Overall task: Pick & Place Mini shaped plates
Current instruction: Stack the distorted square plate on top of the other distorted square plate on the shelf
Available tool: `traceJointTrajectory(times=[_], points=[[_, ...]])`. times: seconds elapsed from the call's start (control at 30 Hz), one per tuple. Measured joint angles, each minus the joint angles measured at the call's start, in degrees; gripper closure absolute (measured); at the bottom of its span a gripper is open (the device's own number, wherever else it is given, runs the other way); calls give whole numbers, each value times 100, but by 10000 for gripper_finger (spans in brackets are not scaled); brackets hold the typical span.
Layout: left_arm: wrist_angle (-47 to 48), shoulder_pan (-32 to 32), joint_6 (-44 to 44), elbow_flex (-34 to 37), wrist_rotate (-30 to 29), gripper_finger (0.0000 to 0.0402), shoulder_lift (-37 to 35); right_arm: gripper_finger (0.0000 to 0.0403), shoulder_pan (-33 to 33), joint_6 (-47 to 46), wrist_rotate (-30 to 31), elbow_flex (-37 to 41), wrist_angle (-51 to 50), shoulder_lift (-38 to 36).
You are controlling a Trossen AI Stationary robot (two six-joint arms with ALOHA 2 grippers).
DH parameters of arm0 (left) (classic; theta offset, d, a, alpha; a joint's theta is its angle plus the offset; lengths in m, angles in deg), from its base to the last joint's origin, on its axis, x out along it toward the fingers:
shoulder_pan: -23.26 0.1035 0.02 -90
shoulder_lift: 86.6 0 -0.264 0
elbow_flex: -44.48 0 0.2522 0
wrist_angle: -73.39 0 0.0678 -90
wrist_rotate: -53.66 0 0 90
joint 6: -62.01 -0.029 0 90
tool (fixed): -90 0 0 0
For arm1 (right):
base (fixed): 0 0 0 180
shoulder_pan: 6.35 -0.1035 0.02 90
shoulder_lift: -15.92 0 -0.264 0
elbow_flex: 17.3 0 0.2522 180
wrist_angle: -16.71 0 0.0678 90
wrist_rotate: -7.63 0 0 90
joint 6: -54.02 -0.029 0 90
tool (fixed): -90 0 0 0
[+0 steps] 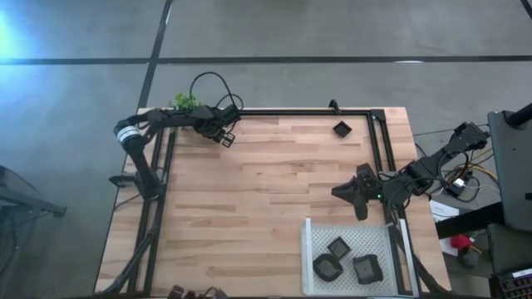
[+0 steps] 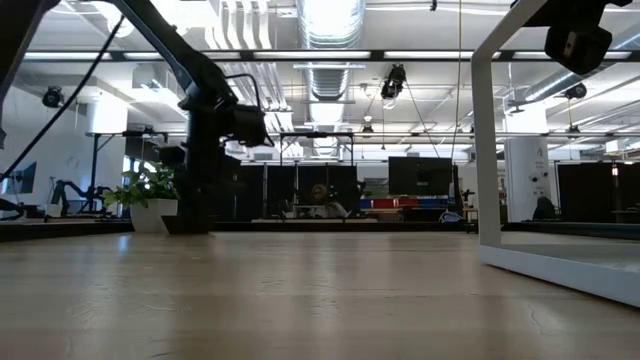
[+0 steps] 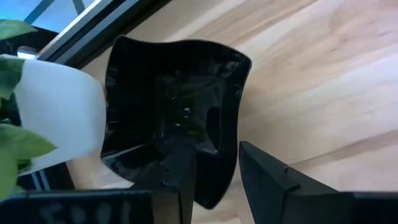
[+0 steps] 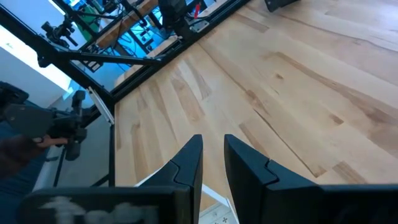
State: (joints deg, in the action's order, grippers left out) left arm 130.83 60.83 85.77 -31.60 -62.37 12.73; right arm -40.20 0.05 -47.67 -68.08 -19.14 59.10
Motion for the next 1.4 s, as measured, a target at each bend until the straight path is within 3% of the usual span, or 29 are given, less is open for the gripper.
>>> traceJointTrajectory(times=[0.27, 0.57, 0.97, 1.2, 1.4], points=[[-164, 37, -21, 0, 0, 291, 102, 339, 0, 0, 0, 2, 0, 0], [-166, 47, -23, 0, 40, 395, 201, 339, 0, 0, 0, 2, 0, 0], [29, -46, -326, -188, 107, 401, -141, 339, 0, 22, 1, 2, 2, 0], [147, -586, -728, -554, -93, 401, -799, 339, 0, 165, 523, 4, 16, 0], [137, -1634, -1414, -966, -671, 401, -1195, 339, 2, 571, 1383, 4, 180, 0]])
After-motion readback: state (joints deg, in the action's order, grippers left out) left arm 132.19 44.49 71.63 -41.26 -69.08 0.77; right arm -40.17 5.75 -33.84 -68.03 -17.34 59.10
